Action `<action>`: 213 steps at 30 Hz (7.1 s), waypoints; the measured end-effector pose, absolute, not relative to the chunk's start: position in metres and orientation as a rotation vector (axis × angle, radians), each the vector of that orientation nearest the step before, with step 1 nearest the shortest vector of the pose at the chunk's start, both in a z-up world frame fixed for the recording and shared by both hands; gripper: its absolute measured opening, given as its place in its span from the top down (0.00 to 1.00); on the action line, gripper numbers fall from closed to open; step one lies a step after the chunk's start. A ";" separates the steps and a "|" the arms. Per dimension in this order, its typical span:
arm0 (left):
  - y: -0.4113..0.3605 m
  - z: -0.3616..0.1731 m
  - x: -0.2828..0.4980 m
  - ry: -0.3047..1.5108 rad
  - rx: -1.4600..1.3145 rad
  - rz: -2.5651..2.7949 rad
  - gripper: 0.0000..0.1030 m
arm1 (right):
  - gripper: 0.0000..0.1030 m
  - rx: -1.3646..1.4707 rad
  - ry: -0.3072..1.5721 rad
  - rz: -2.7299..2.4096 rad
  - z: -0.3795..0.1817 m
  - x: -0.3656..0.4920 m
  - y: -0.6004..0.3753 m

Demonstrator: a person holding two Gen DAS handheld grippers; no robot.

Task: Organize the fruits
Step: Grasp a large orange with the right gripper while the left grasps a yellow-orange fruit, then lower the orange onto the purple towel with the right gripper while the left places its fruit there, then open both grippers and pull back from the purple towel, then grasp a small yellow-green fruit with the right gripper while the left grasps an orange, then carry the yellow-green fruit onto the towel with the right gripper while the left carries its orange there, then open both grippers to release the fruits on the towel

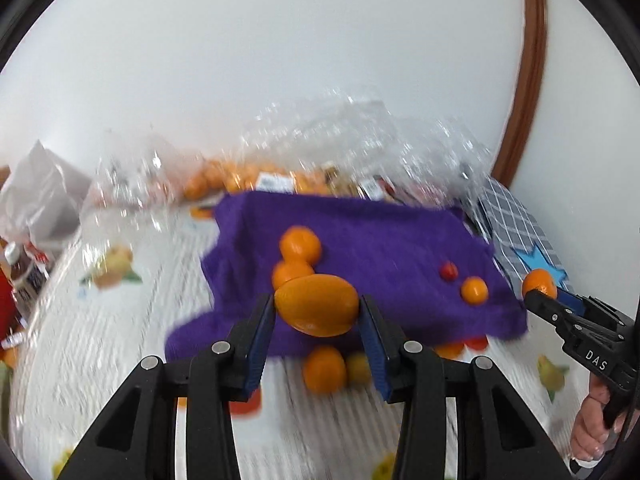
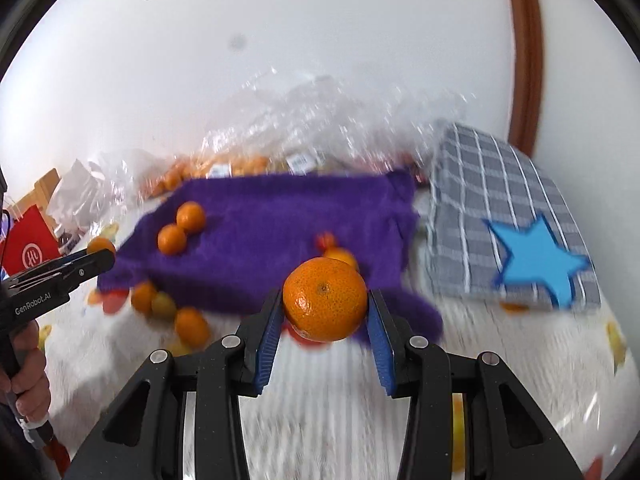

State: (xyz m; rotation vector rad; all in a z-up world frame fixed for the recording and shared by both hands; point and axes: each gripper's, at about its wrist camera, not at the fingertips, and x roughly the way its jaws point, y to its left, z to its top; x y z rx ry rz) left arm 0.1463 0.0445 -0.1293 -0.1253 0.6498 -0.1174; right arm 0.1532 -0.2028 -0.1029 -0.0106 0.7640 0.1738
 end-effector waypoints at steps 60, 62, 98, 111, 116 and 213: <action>0.061 -0.176 0.176 0.683 -0.200 -0.135 0.45 | 0.55 0.042 0.784 0.273 -0.143 0.184 -0.165; 0.064 -0.175 0.170 0.670 -0.204 -0.134 0.44 | 0.55 0.052 0.799 0.293 -0.145 0.177 -0.162; 0.056 -0.189 0.145 0.771 -0.278 -0.277 0.49 | 0.74 -0.038 0.847 0.278 -0.155 0.130 -0.174; 0.058 -0.198 0.145 0.821 -0.292 -0.247 0.71 | 0.74 0.104 0.874 0.235 -0.160 0.140 -0.201; 0.075 -0.190 0.135 0.789 -0.335 -0.199 0.71 | 0.74 0.129 0.875 0.226 -0.163 0.140 -0.205; 0.060 -0.176 0.225 0.777 -0.302 -0.262 0.71 | 0.63 0.083 0.828 0.231 -0.161 0.238 -0.186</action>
